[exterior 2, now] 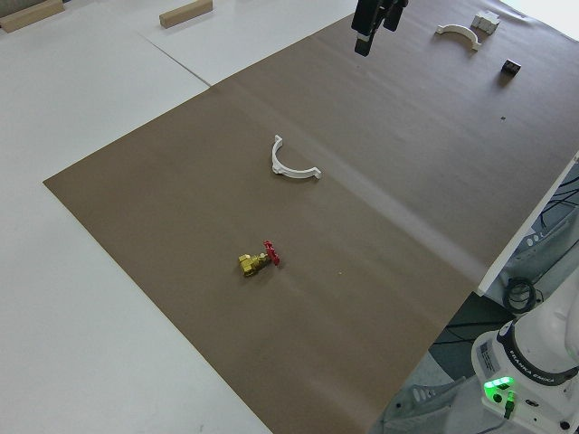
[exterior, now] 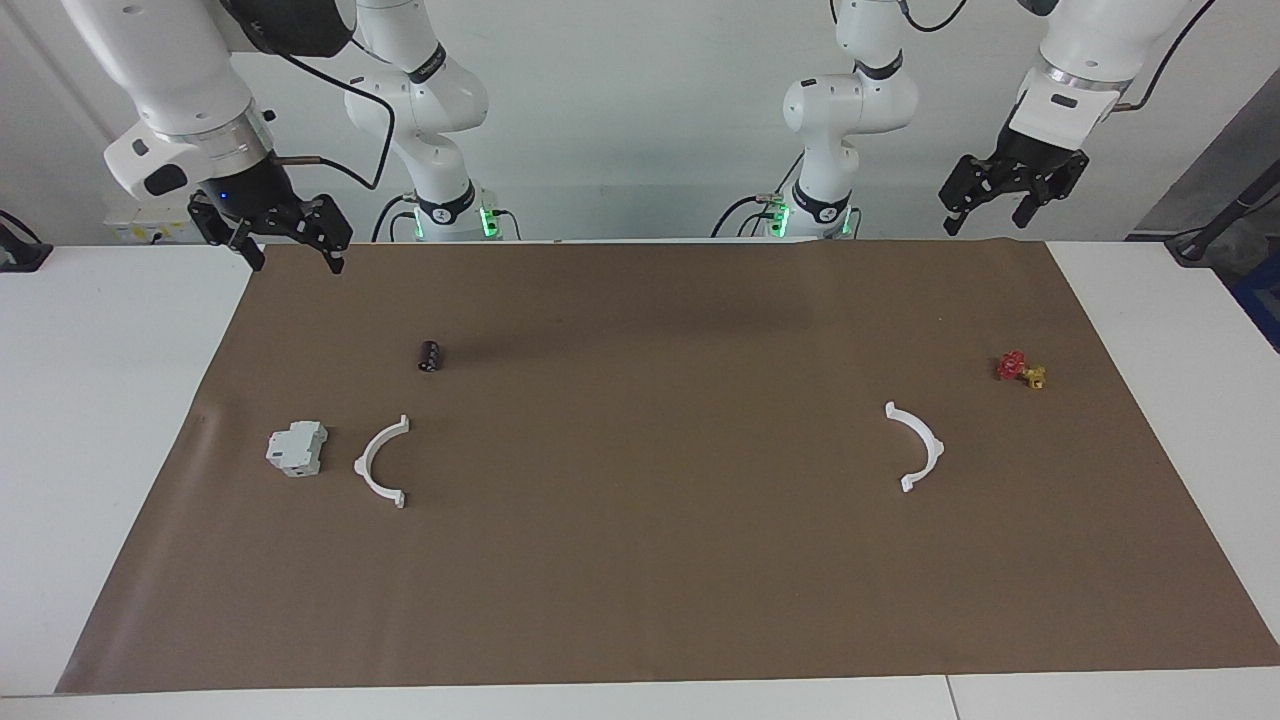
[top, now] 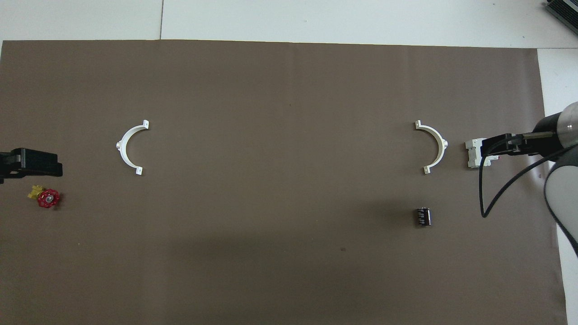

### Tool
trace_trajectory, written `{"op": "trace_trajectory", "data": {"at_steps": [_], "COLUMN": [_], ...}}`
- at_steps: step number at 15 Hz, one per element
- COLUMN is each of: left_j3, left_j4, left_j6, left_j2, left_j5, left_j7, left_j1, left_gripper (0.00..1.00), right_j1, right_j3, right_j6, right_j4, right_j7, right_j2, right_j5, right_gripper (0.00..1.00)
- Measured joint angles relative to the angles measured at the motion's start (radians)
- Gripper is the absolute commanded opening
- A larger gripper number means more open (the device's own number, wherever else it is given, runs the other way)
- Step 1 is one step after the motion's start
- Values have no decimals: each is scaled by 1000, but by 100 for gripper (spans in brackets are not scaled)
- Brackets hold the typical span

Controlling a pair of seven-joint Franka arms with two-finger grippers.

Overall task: Assemble drain pipe with both arms
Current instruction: 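Reach the right gripper toward the white half-ring farther from the left arm, then grasp the white half-ring with the right gripper and lift it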

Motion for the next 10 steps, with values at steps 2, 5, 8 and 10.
{"op": "trace_trajectory", "data": {"at_steps": [2, 5, 8, 10], "left_j3": [0, 0, 0, 0], "left_j4": [0, 0, 0, 0], "left_j6": [0, 0, 0, 0], "left_j2": [0, 0, 0, 0], "left_j5": [0, 0, 0, 0], "left_j7": [0, 0, 0, 0], "left_j1": [0, 0, 0, 0], "left_gripper": [100, 100, 100, 100], "right_j1": [-26, -44, -41, -40], "right_j3": [-1, -1, 4, 9], "right_j6": [114, 271, 445, 520], "right_j4": [-45, -65, -97, -121], "right_j7": [-92, -164, -177, -181], "right_j2": [51, 177, 291, 332], "right_j5": [34, 50, 52, 52], "right_gripper": [100, 100, 100, 100]}}
